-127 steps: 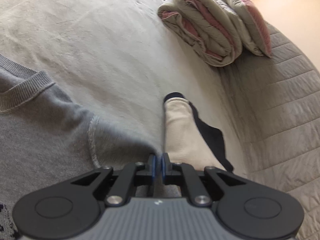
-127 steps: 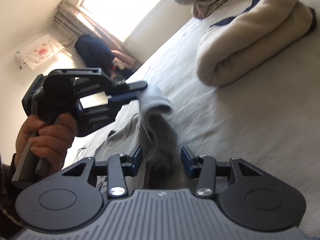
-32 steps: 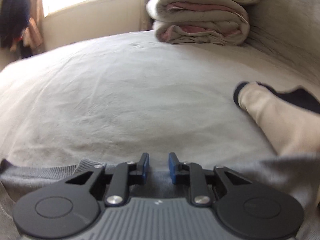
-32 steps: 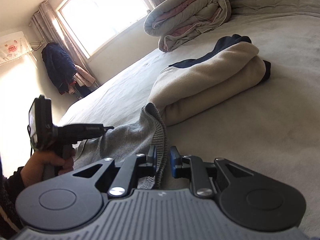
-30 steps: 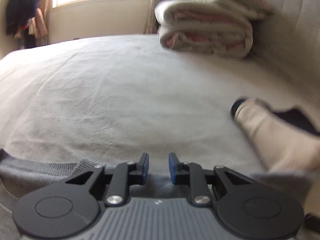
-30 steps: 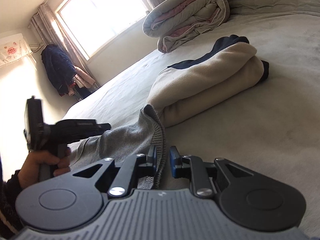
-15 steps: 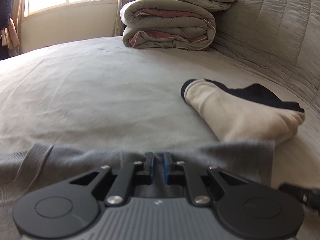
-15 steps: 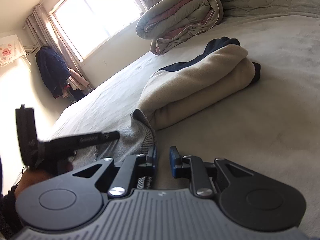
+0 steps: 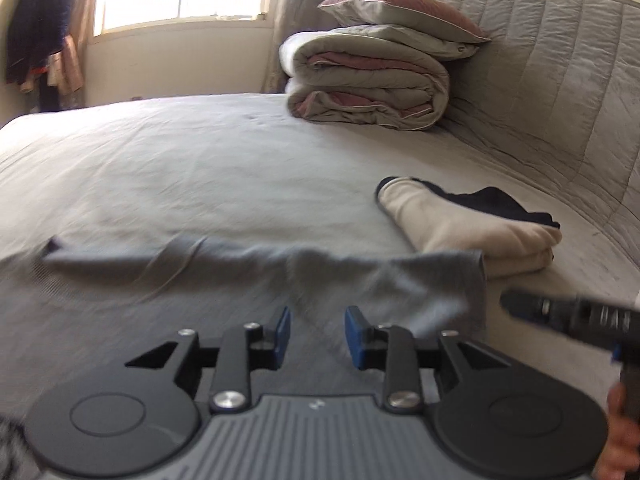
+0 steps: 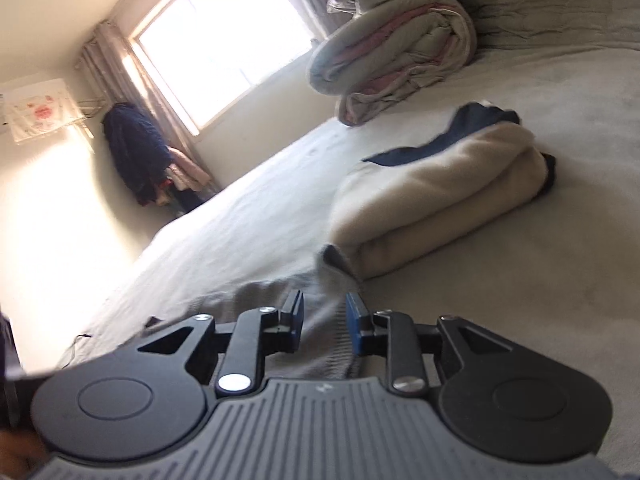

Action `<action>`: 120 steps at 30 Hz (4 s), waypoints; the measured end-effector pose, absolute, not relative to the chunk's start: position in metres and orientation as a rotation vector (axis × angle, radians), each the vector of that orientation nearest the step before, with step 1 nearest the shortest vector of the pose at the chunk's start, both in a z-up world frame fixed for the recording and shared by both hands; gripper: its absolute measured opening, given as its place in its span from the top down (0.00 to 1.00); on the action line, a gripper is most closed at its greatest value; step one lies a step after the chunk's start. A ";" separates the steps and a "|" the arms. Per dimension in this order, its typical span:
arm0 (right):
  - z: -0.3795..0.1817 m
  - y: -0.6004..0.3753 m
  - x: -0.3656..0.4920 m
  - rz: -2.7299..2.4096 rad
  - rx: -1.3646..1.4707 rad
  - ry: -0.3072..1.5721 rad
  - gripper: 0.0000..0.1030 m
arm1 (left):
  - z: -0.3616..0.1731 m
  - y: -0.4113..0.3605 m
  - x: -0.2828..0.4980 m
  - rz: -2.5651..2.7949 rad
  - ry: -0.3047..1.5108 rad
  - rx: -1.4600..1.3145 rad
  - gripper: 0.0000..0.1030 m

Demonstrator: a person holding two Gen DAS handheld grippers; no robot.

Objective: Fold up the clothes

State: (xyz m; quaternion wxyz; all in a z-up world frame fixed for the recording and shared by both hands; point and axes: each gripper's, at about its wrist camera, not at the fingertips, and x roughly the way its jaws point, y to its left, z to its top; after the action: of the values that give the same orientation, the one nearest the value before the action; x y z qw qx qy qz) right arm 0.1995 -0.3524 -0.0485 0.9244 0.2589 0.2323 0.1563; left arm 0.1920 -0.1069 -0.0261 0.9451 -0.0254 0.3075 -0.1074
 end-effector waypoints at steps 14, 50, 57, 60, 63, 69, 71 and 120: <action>-0.054 -0.230 0.104 0.540 0.110 0.689 0.72 | -0.064 -0.015 0.071 -0.125 0.630 0.099 0.59; -0.022 -0.186 -0.003 0.448 -0.194 0.789 0.65 | -0.045 0.142 0.007 -0.173 0.754 0.016 0.36; -0.012 -0.130 0.065 0.517 -0.122 0.795 0.65 | -0.039 0.194 0.052 -0.049 0.746 -0.158 0.36; -0.007 -0.100 0.095 0.562 -0.112 0.776 0.65 | -0.040 0.210 0.068 -0.016 0.732 -0.203 0.36; -0.006 -0.069 0.122 0.612 -0.109 0.752 0.65 | -0.042 0.222 0.086 0.014 0.728 -0.230 0.38; -0.012 -0.003 0.181 0.712 -0.050 0.705 0.65 | -0.044 0.246 0.121 0.106 0.720 -0.267 0.50; -0.017 0.017 0.197 0.745 -0.024 0.695 0.65 | -0.046 0.255 0.131 0.133 0.719 -0.315 0.54; -0.072 0.010 0.241 0.902 0.301 0.734 0.61 | -0.044 0.274 0.201 0.350 0.763 -0.341 0.81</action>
State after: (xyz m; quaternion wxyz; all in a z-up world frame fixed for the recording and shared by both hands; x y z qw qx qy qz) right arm 0.2406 0.0095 -0.0721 0.8250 0.1418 0.3455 0.4242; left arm 0.2014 0.2744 -0.0436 0.8990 -0.1649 0.3687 0.1691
